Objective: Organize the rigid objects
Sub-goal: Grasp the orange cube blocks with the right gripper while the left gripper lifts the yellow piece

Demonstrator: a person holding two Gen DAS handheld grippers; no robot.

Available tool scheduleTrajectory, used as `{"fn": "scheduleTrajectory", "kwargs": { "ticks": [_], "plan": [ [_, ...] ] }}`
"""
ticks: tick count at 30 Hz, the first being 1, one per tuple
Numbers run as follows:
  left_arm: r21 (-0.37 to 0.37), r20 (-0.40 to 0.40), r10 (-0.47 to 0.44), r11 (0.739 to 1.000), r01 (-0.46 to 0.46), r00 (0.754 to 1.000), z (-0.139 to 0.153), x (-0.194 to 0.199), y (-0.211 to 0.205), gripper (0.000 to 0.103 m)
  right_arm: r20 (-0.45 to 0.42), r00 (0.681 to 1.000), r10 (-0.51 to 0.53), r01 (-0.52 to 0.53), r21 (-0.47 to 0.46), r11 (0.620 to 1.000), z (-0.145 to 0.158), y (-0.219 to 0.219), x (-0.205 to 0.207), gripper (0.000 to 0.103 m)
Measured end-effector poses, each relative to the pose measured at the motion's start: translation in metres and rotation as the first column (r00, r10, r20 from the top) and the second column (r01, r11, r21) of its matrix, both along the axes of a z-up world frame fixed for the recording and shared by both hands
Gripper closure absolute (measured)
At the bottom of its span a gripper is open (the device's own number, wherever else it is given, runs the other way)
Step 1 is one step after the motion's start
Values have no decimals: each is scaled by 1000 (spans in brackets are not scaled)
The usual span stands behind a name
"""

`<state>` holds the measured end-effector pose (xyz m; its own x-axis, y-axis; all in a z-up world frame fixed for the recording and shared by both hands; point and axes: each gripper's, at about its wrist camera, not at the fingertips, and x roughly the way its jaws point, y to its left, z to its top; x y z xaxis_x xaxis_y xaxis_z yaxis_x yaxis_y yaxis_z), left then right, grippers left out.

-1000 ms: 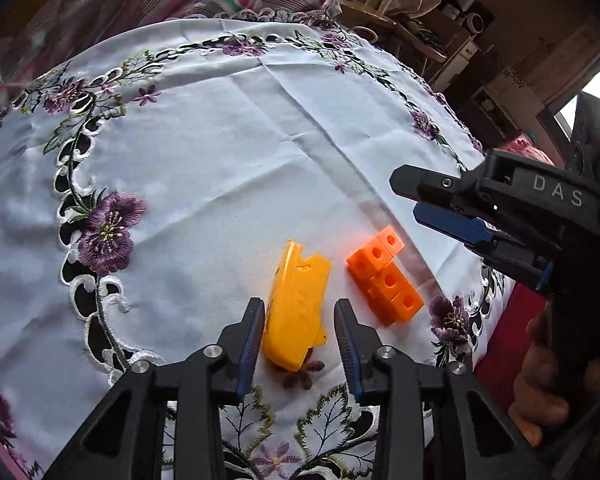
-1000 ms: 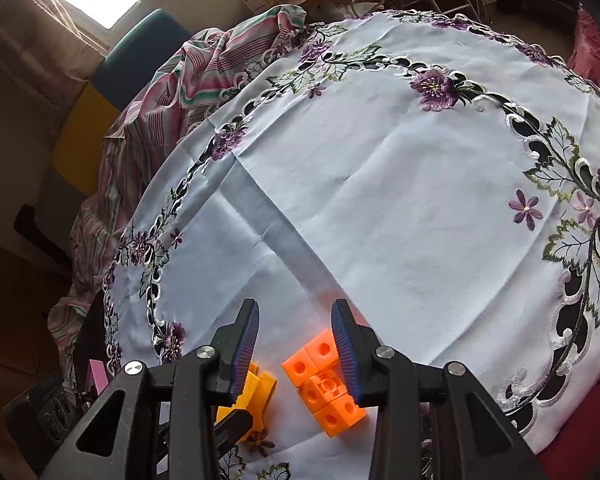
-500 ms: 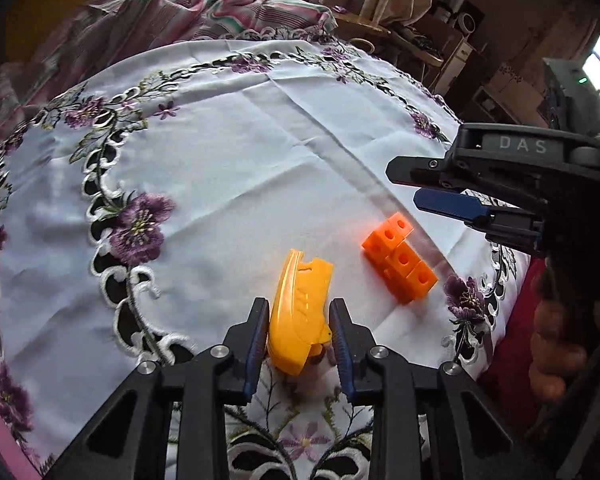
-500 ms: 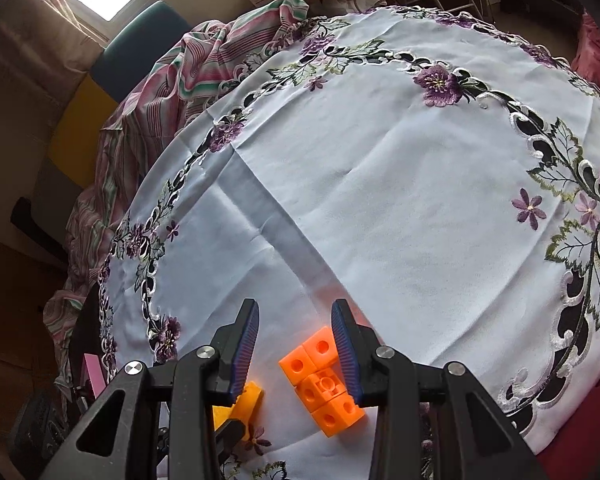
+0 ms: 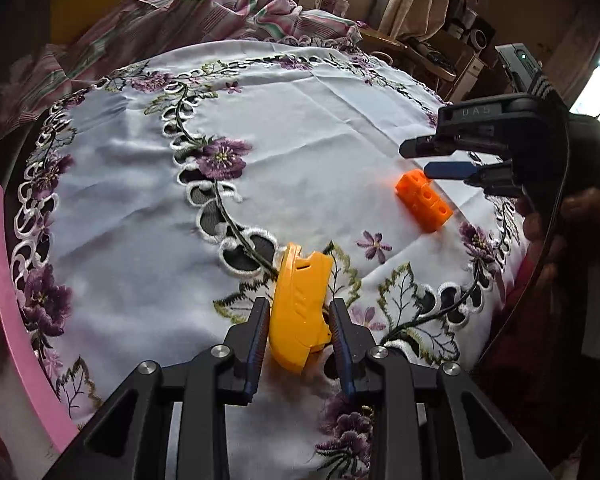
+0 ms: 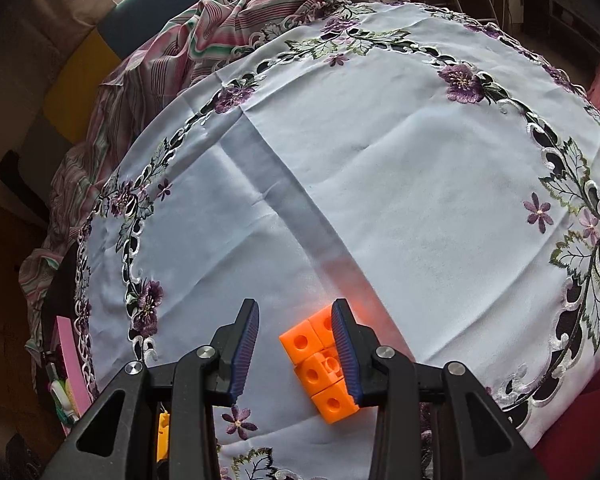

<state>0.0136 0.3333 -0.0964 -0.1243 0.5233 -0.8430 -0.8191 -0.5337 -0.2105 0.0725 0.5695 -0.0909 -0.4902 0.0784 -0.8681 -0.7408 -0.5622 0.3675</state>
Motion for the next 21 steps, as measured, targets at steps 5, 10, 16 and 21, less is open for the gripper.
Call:
{"fn": "scheduleTrajectory", "kwargs": {
  "ticks": [5, 10, 16, 21],
  "plan": [
    [-23, -29, -28, 999, 27, 999, -8, 4, -2, 68, 17, 1000, 21, -21, 2, 1000, 5, -4, 1, 65],
    [-17, -28, -25, 1000, 25, 999, -8, 2, -3, 68, 139, 987, 80, -89, 57, 994, 11, -20, -4, 65],
    [-1, -36, -9, 1000, 9, 999, -9, 1, -7, 73, 265, 956, 129, -154, 77, 985, -7, -29, -15, 64],
    [61, -44, 56, 997, -54, 997, 7, -5, -27, 73, 167, 960, 224, -249, 148, 957, -2, -46, -30, 81]
  ]
}}
